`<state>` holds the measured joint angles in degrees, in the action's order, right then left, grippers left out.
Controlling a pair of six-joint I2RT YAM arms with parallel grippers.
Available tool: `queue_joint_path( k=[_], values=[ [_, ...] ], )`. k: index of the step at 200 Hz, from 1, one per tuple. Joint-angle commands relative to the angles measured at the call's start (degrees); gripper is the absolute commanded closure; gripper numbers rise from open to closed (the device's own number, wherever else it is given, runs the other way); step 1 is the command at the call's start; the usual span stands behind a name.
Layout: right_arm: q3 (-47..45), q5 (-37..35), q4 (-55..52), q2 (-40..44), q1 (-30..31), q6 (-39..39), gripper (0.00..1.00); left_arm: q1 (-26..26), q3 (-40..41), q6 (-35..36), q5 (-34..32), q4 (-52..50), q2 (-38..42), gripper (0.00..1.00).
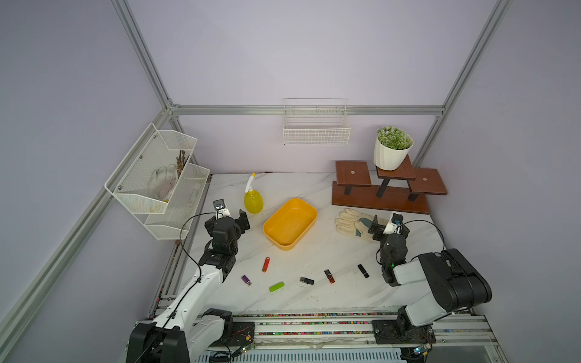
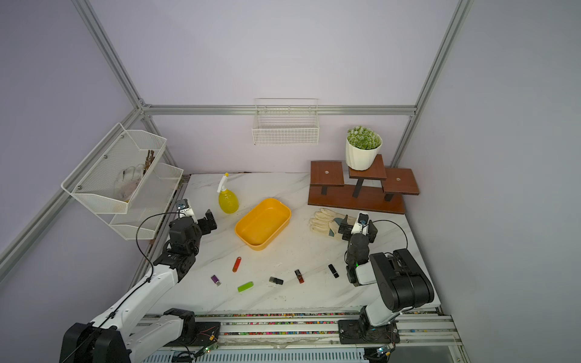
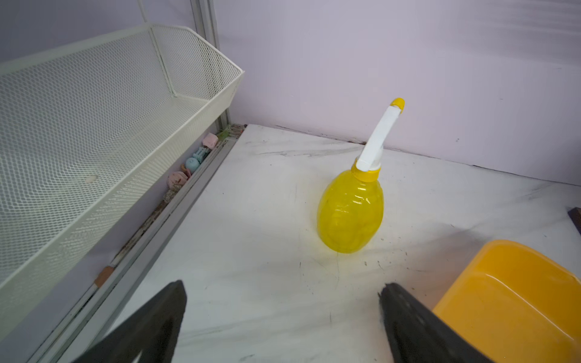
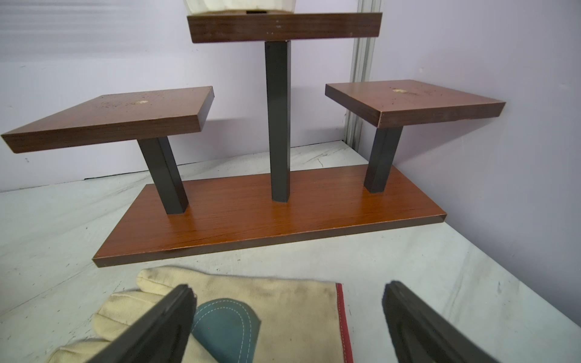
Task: Put the usb flash drive into the storage box
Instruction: Pick up the USB flash from the center of the board.
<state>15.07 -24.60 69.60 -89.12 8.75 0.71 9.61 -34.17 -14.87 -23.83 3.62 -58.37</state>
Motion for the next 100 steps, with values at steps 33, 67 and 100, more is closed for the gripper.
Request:
queue_joint_path(
  k=[33, 67, 100],
  values=[
    [14.3, 7.5, -36.2, 14.6, 1.3, -2.0, 0.01, 3.9, -3.9, -6.0, 4.6, -14.8, 5.1, 0.00],
    [26.1, 2.4, -67.9, 22.5, 4.7, 3.9, 0.01, 4.2, -6.4, -9.6, 6.7, -22.4, 5.3, 0.00],
    [36.1, 1.3, -91.5, 24.9, 12.2, 15.0, 0.01, 4.5, -6.7, -13.2, 10.1, -28.1, 5.1, 0.00]
  ],
)
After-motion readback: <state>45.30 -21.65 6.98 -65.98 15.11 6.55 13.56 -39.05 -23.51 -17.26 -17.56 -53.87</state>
